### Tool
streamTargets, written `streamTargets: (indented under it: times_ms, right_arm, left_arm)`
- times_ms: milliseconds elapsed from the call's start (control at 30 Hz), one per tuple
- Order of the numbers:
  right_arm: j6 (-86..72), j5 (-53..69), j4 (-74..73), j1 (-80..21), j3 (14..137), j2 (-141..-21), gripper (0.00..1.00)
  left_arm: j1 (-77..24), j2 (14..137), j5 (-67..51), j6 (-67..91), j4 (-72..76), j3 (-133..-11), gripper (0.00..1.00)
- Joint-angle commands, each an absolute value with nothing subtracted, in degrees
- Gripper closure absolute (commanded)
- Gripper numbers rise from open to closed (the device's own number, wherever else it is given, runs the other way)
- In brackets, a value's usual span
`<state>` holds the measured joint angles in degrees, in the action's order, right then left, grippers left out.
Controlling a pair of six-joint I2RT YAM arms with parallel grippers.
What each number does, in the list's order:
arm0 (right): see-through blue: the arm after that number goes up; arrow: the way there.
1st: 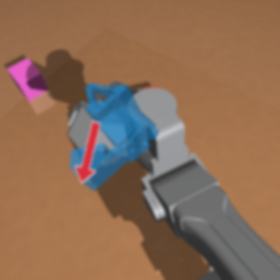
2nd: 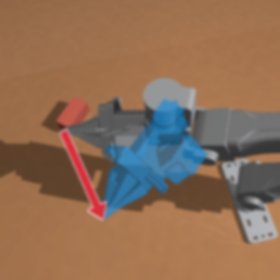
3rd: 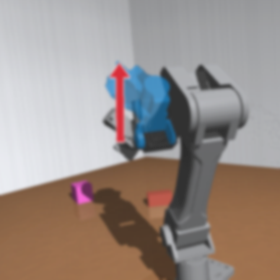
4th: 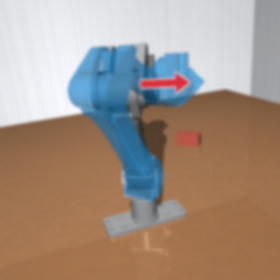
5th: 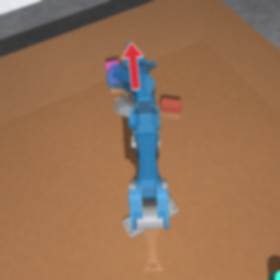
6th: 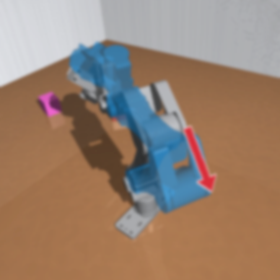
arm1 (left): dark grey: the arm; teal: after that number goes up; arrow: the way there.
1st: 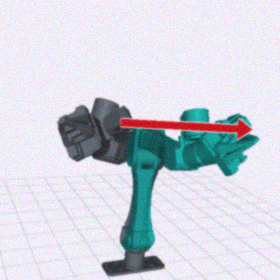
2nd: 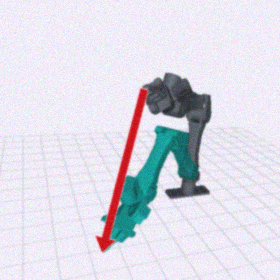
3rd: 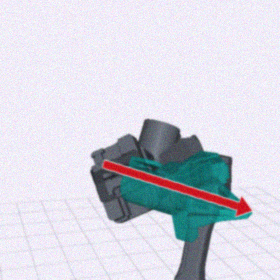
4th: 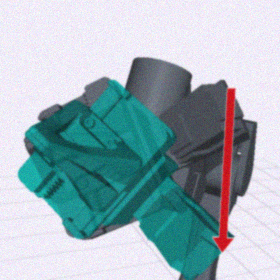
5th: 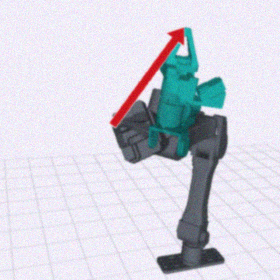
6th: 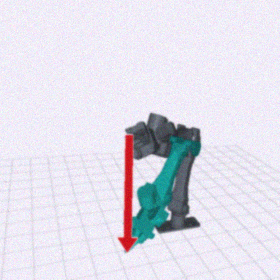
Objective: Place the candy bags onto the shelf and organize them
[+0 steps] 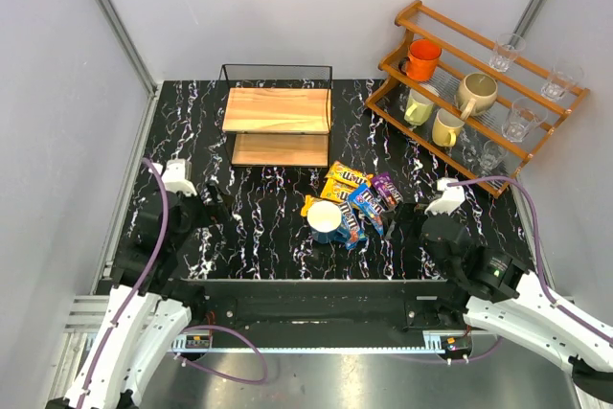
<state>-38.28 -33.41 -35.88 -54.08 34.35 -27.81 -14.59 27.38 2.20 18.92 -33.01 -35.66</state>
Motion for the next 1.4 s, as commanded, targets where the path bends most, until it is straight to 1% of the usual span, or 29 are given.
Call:
streamTargets:
  times_ms: [0, 233, 433, 600, 667, 867, 1033, 1133, 1167, 1367]
  right_arm:
    - [-39.0, -33.8, -35.5, -54.0, 34.5, -28.0, 0.00]
    - [-40.0, -34.6, -35.4, -54.0, 34.4, -29.3, 0.00]
    - [-47.6, -43.7, -39.9, -53.9, 35.8, -30.1, 0.00]
    - [-48.6, -44.7, -41.3, -53.9, 38.7, -36.4, 0.00]
    - [-48.5, -44.1, -41.8, -54.0, 40.5, -41.7, 0.00]
    - [-45.2, -36.2, -39.3, -52.1, 45.3, -56.1, 0.00]
    - [-40.3, -29.6, -32.2, -49.2, 46.1, -59.5, 0.00]
    - [-38.3, -25.3, -29.4, -45.3, 46.7, -61.3, 0.00]
    - [-37.9, -24.5, -29.2, -43.6, 47.2, -63.3, 0.00]
    - [-35.9, -23.7, -28.9, -41.5, 52.6, -73.1, 0.00]
  left_arm:
    - [-14.8, 24.7, 2.5, 19.0, -29.7, -36.9, 0.01]
    - [-14.8, 25.1, 1.9, 19.1, -29.7, -37.0, 0.01]
    - [-14.8, 27.2, 0.6, 19.0, -29.7, -37.2, 0.01]
    - [-14.8, 27.5, -1.8, 18.8, -29.3, -37.1, 0.01]
    - [-14.8, 27.5, -2.2, 18.7, -29.1, -37.1, 0.01]
    - [-14.8, 27.8, -3.2, 18.5, -29.0, -37.0, 0.01]
    - [-14.8, 27.9, -4.0, 18.5, -28.7, -36.8, 0.01]
    - [-14.8, 27.9, -5.2, 18.3, -28.5, -36.7, 0.01]
    - [-14.8, 28.0, -5.3, 18.3, -28.4, -36.7, 0.01]
    - [-14.9, 28.1, -5.9, 18.3, -28.3, -36.7, 0.01]
